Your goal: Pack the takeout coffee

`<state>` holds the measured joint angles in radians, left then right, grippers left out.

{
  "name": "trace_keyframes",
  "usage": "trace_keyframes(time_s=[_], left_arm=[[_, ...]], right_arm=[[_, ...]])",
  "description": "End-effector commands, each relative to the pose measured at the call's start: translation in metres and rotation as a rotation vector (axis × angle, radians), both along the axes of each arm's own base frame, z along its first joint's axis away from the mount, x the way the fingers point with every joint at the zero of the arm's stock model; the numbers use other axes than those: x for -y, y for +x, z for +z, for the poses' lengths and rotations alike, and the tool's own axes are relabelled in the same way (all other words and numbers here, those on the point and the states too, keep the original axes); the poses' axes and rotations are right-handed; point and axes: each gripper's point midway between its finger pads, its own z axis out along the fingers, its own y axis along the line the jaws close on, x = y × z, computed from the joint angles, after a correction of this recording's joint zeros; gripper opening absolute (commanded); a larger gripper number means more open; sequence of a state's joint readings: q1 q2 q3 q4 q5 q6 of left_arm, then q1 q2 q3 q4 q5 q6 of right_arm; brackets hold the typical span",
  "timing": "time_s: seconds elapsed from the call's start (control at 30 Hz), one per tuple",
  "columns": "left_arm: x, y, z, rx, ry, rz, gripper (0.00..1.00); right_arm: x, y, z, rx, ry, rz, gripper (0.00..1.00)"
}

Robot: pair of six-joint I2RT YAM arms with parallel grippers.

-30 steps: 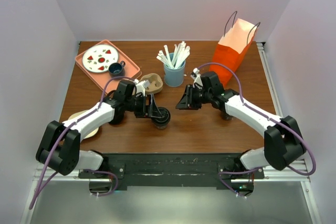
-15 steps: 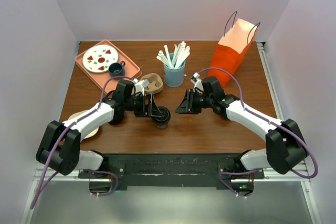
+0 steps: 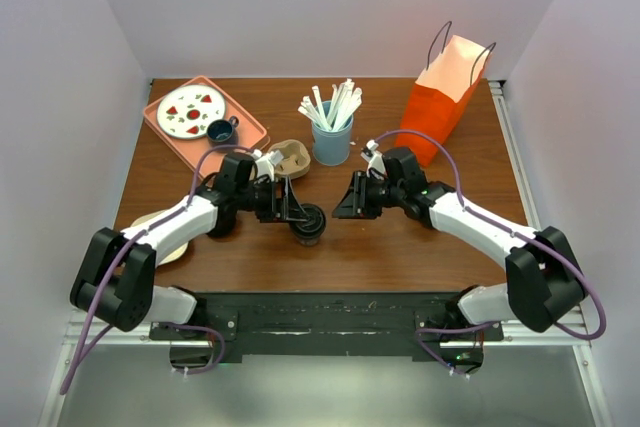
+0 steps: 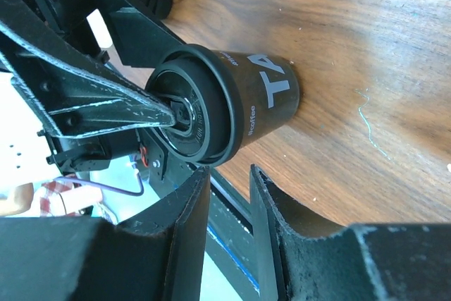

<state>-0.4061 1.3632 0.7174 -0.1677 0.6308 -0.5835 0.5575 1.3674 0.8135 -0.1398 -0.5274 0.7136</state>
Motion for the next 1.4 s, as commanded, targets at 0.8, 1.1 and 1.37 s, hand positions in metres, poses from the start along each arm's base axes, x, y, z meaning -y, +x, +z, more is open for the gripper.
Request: trace_keyframes(time_s=[0.8, 1.1, 1.37], left_arm=[[-0.02, -0.036, -0.073, -0.132, 0.061, 0.033, 0.43], [-0.021, -0.036, -0.074, -0.131, 0.072, 0.031, 0.43], [-0.021, -0.035, -0.073, -0.126, 0.074, 0.032, 0.43]], right_arm=[[-0.019, 0.002, -0.017, 0.055, 0.12, 0.07, 0.36], [-0.023, 0.019, 0.001, 0.104, 0.087, 0.073, 0.34], [-0.024, 0.021, 0.006, 0.11, 0.091, 0.063, 0.33]])
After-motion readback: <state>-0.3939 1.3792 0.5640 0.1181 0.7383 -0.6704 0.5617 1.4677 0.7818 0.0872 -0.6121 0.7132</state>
